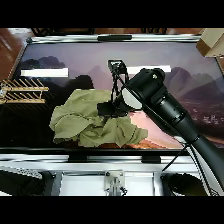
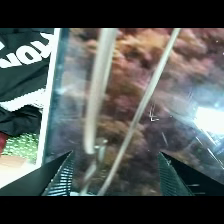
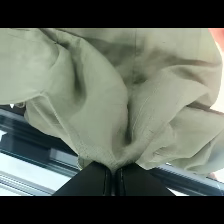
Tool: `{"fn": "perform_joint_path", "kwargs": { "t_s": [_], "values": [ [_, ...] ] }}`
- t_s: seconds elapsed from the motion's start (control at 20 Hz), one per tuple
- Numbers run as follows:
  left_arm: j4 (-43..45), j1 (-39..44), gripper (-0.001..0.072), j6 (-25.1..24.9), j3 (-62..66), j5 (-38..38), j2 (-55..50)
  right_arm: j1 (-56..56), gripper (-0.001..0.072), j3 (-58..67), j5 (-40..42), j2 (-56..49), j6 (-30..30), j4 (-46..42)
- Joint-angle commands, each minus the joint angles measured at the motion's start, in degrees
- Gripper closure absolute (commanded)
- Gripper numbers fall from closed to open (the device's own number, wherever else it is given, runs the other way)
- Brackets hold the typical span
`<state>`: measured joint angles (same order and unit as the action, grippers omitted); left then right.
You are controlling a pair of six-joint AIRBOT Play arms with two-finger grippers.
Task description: Fold the shirts.
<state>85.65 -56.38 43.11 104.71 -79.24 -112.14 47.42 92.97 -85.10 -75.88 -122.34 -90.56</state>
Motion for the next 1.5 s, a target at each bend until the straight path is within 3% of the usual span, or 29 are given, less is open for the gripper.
{"fn": "perform_joint_path", "kwargs": {
  "t_s": [0.0, 0.5, 0.55, 0.65, 0.8, 0.9, 1.1, 1.45],
  "values": [
    [-0.3, -0.3, 0.0084, -0.5, -0.1, -1.4, -0.3, 0.0, 0.0654, 0.0, 0.0, 0.0, -0.1, 0.0],
    [0.2, -1.8, 0.0122, -1.1, -2.0, -1.8, -1.2, 0.0, 0.0654, 0.0, 0.0, 0.0, 0.0, -1.5],
    [0.2, -1.7, 0.0268, -1.1, -2.2, -1.9, -1.2, 0.0, 0.0654, 0.0, 0.0, 0.0, 0.0, -1.5],
    [0.3, -1.7, 0.0318, -1.1, -2.2, -1.9, -1.2, 0.0, 0.0654, 0.0, 0.0, 0.0, 0.0, -1.5],
    [0.2, -1.9, 0.0551, -1.1, -2.2, -1.9, -1.2, 0.0, 0.0654, 0.0, 0.0, 0.0, 0.0, -2.2],
    [0.2, -2.1, 0.0666, -1.0, -2.2, -2.1, -1.2, 0.0, 0.0654, 0.0, 0.0, 0.0, 0.0, -2.4],
    [0.2, -2.1, 0.067, 4.0, -2.1, -2.0, 0.3, 0.0, 0.0654, 0.0, 0.0, 0.0, 0.6, -3.3],
    [0.2, -1.3, 0.067, 5.3, -1.9, 1.0, 8.9, 0.0, 0.0654, 0.0, 0.1, 0.0, 3.3, -4.6]
  ]
}}
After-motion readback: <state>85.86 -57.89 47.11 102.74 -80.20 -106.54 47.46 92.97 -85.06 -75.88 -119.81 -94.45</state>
